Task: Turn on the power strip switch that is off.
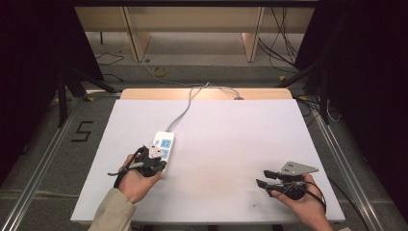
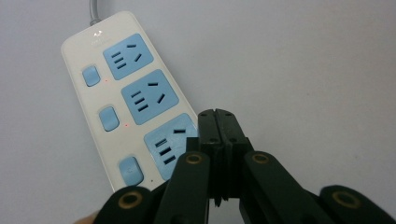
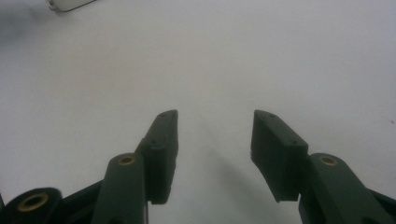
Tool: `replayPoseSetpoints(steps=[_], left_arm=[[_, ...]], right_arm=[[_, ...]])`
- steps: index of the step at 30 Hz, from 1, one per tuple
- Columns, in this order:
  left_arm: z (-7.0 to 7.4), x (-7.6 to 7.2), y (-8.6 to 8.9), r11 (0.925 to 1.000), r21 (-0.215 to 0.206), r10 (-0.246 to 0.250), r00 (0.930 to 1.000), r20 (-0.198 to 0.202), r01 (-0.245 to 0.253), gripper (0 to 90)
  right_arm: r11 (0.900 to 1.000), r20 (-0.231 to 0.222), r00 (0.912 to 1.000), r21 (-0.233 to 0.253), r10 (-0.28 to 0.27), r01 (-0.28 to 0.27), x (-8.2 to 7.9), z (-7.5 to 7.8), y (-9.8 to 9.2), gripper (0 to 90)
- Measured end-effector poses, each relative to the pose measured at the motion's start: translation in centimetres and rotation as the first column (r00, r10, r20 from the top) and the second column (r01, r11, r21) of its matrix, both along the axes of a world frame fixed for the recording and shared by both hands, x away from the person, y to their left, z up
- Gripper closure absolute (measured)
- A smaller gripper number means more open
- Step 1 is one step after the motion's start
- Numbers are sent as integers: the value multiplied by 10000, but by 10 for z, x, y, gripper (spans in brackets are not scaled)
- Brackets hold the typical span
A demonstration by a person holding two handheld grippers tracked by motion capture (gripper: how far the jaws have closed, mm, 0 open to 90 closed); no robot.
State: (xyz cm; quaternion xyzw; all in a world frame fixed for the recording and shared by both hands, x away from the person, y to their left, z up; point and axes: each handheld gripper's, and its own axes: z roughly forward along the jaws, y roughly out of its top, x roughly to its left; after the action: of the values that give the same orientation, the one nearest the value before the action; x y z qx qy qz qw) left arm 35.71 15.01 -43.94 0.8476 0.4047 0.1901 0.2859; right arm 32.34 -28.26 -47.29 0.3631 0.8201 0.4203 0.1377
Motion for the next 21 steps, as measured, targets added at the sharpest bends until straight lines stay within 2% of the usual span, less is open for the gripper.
replayPoseSetpoints(steps=[21], left_arm=[[7, 8, 11, 9993, 165, 343, 9986, -392, -337, 897]], right_arm=[[10000, -14, 10000, 30, 11, -11, 0, 0, -1, 500]])
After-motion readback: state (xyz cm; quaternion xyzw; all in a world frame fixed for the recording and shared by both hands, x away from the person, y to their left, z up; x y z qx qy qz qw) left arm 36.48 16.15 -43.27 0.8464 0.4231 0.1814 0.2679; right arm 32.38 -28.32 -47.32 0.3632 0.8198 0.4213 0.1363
